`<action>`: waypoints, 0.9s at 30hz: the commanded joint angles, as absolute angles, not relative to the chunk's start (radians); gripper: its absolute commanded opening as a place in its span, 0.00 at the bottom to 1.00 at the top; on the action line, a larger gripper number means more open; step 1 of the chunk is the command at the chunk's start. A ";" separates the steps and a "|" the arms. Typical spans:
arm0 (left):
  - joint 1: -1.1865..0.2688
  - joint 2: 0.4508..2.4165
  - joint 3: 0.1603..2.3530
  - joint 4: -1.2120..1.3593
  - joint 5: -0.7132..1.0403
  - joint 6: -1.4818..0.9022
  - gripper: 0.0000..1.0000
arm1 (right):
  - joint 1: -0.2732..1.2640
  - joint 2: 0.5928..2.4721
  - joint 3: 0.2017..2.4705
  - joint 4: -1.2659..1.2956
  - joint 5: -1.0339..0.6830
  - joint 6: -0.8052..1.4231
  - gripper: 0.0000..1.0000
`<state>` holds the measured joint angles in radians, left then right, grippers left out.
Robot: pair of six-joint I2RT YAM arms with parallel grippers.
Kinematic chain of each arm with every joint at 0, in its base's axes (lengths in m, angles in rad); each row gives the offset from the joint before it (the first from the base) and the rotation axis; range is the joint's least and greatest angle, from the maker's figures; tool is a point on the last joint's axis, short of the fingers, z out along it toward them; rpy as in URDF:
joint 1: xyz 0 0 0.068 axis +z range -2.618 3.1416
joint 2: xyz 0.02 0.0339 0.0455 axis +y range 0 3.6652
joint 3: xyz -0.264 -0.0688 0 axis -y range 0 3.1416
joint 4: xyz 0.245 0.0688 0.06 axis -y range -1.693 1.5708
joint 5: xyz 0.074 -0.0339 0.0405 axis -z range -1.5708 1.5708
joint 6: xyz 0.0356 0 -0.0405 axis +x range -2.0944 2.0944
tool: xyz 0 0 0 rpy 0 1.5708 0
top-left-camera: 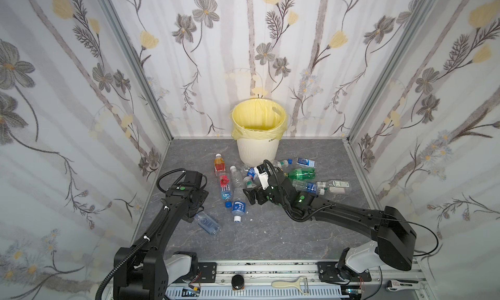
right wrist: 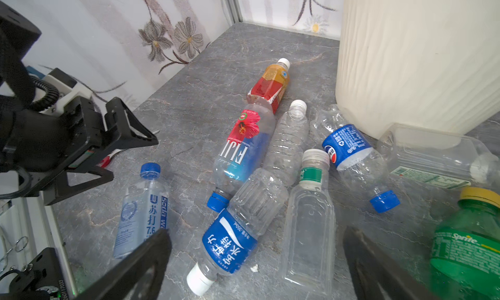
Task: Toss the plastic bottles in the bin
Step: 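Grasp the blue-capped soda water bottle with the left gripper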
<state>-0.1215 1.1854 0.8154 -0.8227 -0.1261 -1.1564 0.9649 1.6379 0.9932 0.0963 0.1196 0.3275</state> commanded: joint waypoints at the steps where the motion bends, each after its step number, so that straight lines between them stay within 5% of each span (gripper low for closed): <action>1: -0.125 1.187 0.797 -0.880 -0.122 -1.173 0.95 | 0.952 1.620 0.969 0.150 0.141 0.318 1.00; 18: -0.256 1.325 0.758 -0.772 -0.025 -1.065 0.91 | 0.899 1.623 0.935 0.186 0.106 0.339 1.00; 27: -0.255 1.406 0.750 -0.727 -0.001 -1.025 0.72 | 0.871 1.602 0.896 0.195 0.097 0.348 1.00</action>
